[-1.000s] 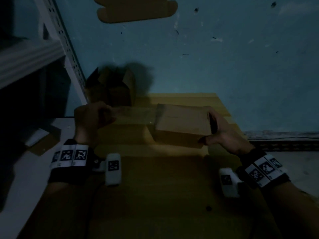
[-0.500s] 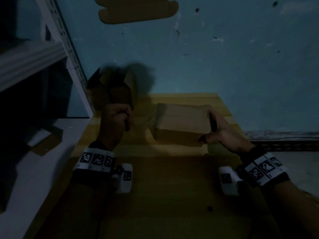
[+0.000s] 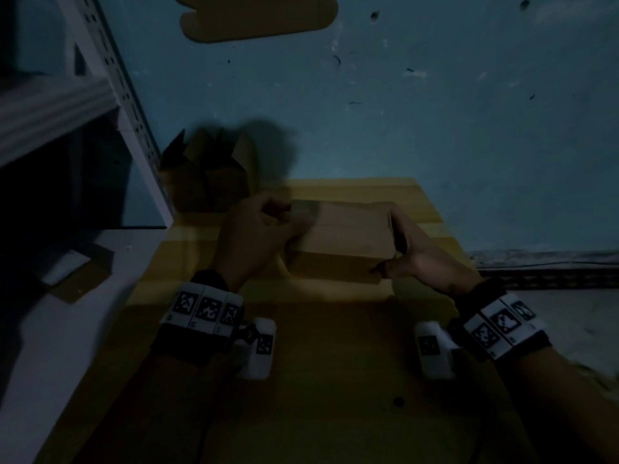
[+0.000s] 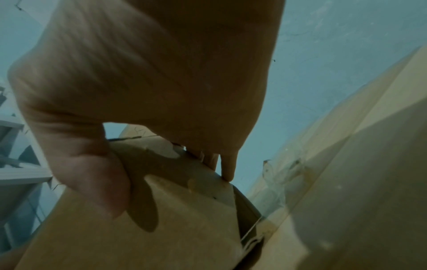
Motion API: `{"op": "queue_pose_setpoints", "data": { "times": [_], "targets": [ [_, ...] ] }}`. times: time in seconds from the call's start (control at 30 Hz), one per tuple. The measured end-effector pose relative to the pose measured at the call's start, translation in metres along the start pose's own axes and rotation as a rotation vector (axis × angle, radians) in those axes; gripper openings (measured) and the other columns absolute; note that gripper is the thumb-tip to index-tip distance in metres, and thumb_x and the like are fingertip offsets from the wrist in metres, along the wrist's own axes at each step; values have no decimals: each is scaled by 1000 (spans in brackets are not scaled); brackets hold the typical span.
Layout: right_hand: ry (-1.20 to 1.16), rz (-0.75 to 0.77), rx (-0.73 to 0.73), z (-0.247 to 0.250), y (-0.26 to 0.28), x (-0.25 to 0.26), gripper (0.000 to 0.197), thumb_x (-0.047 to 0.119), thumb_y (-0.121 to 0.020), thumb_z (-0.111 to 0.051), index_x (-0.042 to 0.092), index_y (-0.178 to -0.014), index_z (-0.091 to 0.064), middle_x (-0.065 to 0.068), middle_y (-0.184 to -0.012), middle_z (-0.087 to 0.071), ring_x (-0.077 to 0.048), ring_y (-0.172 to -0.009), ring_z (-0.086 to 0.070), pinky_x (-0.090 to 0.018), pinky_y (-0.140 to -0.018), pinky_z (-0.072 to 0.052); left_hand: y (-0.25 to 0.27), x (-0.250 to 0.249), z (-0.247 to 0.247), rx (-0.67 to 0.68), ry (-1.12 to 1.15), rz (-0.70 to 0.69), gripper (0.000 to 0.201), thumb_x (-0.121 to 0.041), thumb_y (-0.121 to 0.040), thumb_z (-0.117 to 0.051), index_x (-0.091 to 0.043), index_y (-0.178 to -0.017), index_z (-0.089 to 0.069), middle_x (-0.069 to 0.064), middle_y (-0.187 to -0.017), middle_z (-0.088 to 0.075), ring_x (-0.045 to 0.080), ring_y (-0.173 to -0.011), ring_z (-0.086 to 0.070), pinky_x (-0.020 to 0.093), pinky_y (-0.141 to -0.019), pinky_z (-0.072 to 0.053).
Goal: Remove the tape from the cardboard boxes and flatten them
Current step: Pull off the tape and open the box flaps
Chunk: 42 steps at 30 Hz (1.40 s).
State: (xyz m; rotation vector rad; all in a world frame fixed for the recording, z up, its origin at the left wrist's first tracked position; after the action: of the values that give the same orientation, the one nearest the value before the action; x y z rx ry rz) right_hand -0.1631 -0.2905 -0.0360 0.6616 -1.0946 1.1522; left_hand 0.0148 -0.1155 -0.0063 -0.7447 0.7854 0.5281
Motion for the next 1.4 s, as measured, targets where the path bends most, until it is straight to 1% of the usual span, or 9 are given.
{"op": "queue_pose_setpoints", "data": {
  "times": [0.1, 0.2, 0.33, 0.43, 0.63, 0.9, 1.1, 1.27, 1.4],
  "targets": [
    [26, -28, -7, -2, -1, -1, 108, -11, -76, -79, 28, -156, -18, 18, -138, -44, -13, -135, -41, -30, -96, -53, -1, 2, 4, -43, -27, -15, 30, -47, -77, -79, -22, -91, -71, -8, -89, -69, 5, -85, -64, 23, -69, -46],
    [45, 18, -83, -1, -6, 5, 138, 13, -65, -93, 38, -159, 5, 10, -155, -31, -7, -140, -36, -21, -105, -42, 2, -1, 2, -59, -87, -69, 33, -44, -79, -79, -19, -101, -76, -4, -93, -72, 8, -85, -65, 28, -70, -49],
    [172, 131, -161, -4, -11, 16, 140, 43, -51, -95, 34, -160, -9, 10, -162, -25, -5, -146, -28, -19, -109, -31, 7, -3, -6, -35, -105, -121, 40, -53, -76, -68, -14, -82, -77, 7, -77, -72, 22, -75, -69, 48, -66, -56],
    [366, 218, -215, -6, -10, 25, 130, 56, -50, -93, 30, -158, -25, 8, -158, -29, -9, -145, -28, -33, -116, -28, 7, 4, -9, -11, -137, -95, 43, -53, -80, -61, -13, -73, -75, 6, -66, -69, 19, -66, -67, 51, -61, -53],
    [536, 319, -187, -15, -15, 39, 94, 30, -62, -97, 21, -144, -52, 2, -139, -54, -18, -130, -46, -46, -109, -42, 11, 0, -5, -16, -212, -65, 35, -36, -84, -60, -20, -53, -62, -3, -51, -57, 13, -53, -58, 37, -52, -47],
    [625, 328, -135, -27, -17, 44, 100, 38, -62, -95, 21, -148, -47, 1, -140, -53, -17, -129, -44, -44, -111, -38, 10, -4, 0, -90, -146, -28, 44, -41, -77, -59, -4, -52, -61, 16, -51, -55, 13, -47, -45, 34, -47, -37],
    [733, 301, -152, -32, -19, 39, 125, 62, -48, -93, 18, -152, -39, -1, -144, -50, -17, -130, -39, -43, -112, -32, 9, -6, -6, -72, -75, -86, 54, -51, -75, -57, 0, -69, -73, 20, -66, -67, 20, -57, -61, 43, -52, -49],
    [878, 266, -210, -29, -24, 33, 117, 63, -50, -89, 18, -148, -44, -4, -132, -55, -27, -122, -46, -52, -107, -37, 16, -17, -11, -56, -53, -87, 38, -36, -82, -75, -26, -48, -62, -11, -43, -47, 3, -44, -40, 27, -48, -32],
    [851, 324, -260, -29, -22, 34, 104, 54, -50, -92, 18, -139, -53, -2, -124, -58, -24, -112, -49, -44, -92, -44, 21, -24, -10, -66, -2, -52, 54, -54, -71, -82, -21, -41, -53, -6, -37, -43, 15, -36, -42, 25, -45, -29]
  ]
}}
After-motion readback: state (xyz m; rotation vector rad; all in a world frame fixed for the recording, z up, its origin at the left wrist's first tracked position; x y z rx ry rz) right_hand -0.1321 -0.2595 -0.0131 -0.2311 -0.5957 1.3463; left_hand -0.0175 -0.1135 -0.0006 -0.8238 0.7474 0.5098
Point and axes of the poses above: each hand's wrist, its own y-axis away from the middle knuckle, its own z-axis out of the back of the hand, x = y × z, the point moved 6 cm from there along -y, towards the middle knuckle
